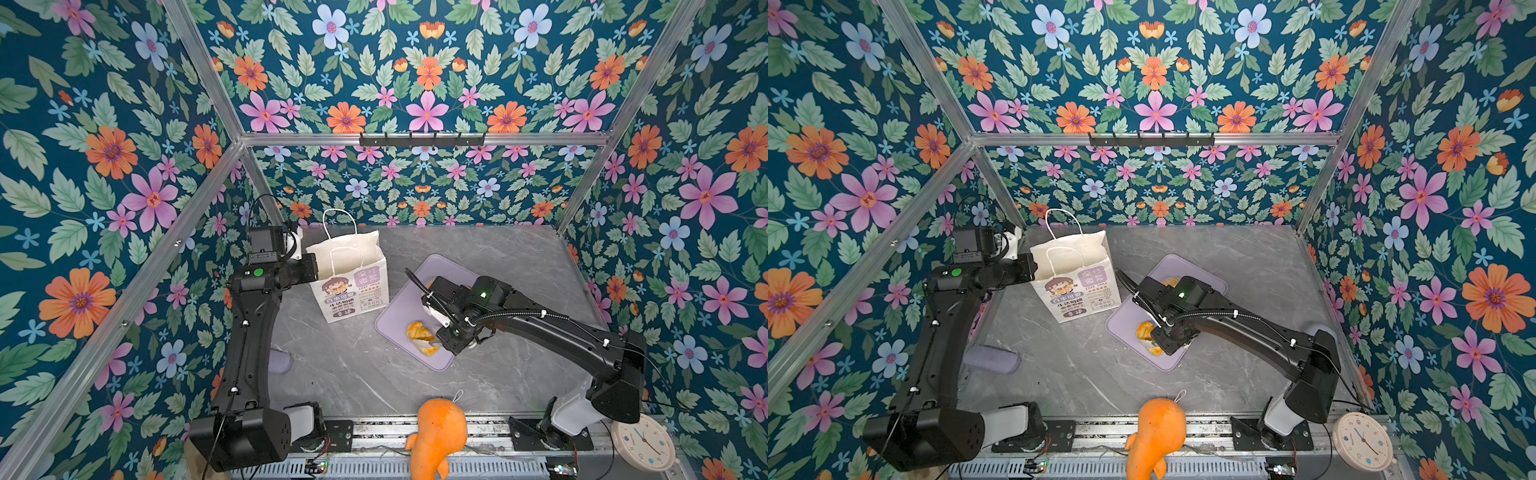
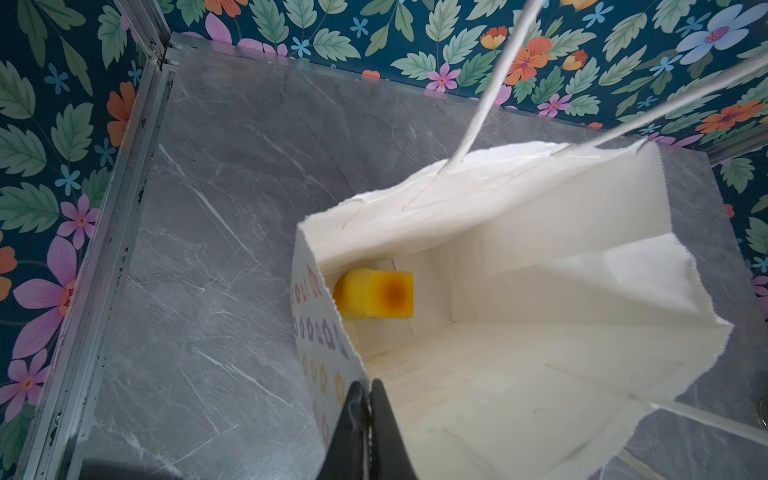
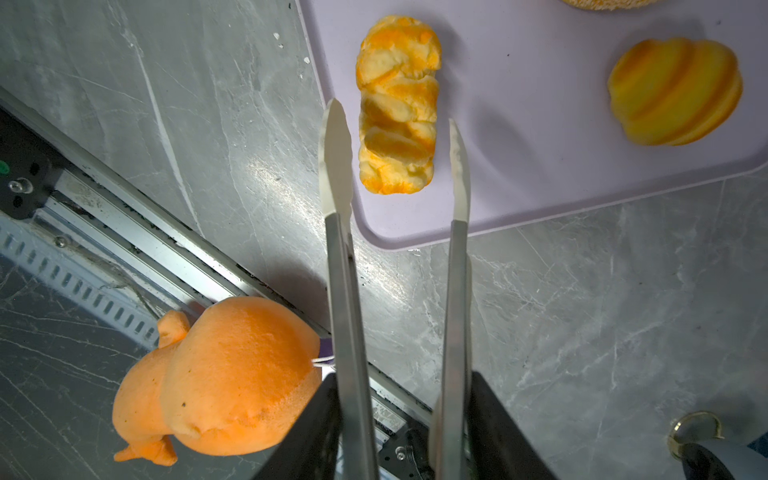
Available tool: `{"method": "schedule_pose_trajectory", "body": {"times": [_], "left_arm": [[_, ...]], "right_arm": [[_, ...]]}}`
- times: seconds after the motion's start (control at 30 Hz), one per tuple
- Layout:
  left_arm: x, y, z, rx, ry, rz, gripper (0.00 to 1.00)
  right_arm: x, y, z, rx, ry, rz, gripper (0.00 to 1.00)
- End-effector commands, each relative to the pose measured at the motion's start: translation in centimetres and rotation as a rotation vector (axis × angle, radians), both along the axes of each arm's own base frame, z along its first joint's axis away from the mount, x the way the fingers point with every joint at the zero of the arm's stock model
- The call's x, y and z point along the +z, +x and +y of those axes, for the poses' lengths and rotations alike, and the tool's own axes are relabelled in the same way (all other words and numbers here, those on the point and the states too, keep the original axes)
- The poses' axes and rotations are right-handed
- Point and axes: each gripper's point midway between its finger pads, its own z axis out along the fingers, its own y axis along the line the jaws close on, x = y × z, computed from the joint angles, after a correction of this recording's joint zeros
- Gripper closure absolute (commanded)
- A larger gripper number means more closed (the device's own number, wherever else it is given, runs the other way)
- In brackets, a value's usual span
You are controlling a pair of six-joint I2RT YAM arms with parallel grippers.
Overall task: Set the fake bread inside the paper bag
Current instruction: 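Close the tongs on the orange twisted pastry with the right gripper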
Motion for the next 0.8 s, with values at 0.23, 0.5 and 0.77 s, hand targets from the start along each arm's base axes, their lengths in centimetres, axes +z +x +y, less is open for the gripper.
{"method": "schedule_pose_trajectory", "body": {"times": [0.23,0.5,0.77], "left_arm": [[0.3,0.0,-0.2,-0.012,0.000,-0.021,0.92],[0.4,-0.1,-0.3,-0.015,-0.002,-0.022,0.92],[0.5,-0.2,-0.2,-0.012,0.001,-0.027,0.92]], "right_arm": [[-1.3,-0.3,0.7,-0.008,-0.004,0.036,0.52],[-2.6,0.1,1.0,-0.013,-0.032,0.040,0.52],[-3.9,1.2,0.8,-0.043,-0.100,0.021,0.53]]}}
